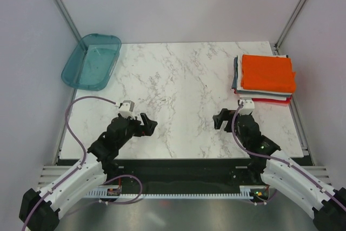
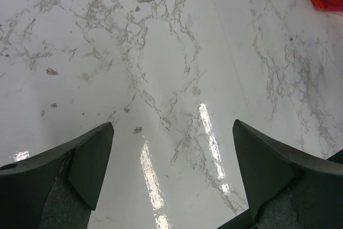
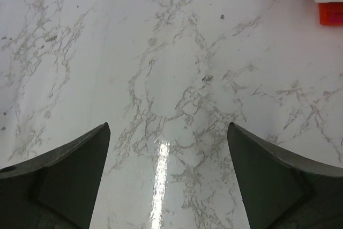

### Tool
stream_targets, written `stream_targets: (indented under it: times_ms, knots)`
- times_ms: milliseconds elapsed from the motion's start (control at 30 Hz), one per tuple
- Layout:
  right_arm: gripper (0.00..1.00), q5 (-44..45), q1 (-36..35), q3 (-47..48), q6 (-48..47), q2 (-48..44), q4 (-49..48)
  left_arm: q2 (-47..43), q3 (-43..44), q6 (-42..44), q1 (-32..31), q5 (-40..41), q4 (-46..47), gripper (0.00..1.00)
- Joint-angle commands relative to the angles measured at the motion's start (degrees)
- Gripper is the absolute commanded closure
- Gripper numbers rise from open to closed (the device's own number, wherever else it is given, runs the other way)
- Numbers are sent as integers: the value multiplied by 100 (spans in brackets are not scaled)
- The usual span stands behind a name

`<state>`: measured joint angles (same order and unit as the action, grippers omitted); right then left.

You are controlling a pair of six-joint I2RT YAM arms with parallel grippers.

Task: Fold and stack the t-shirts
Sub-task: Reset both grippers

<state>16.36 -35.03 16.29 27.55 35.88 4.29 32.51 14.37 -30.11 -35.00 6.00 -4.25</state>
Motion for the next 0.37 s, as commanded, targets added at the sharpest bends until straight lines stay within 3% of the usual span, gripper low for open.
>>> stream_targets:
  times_ms: [0, 333]
  knots:
    - [2, 631, -22, -56, 417, -116, 27, 88, 4, 146, 2, 200, 153, 0]
    - [2, 921, -13, 49, 541, 174, 124, -43, -31, 58, 2, 314, 56, 1]
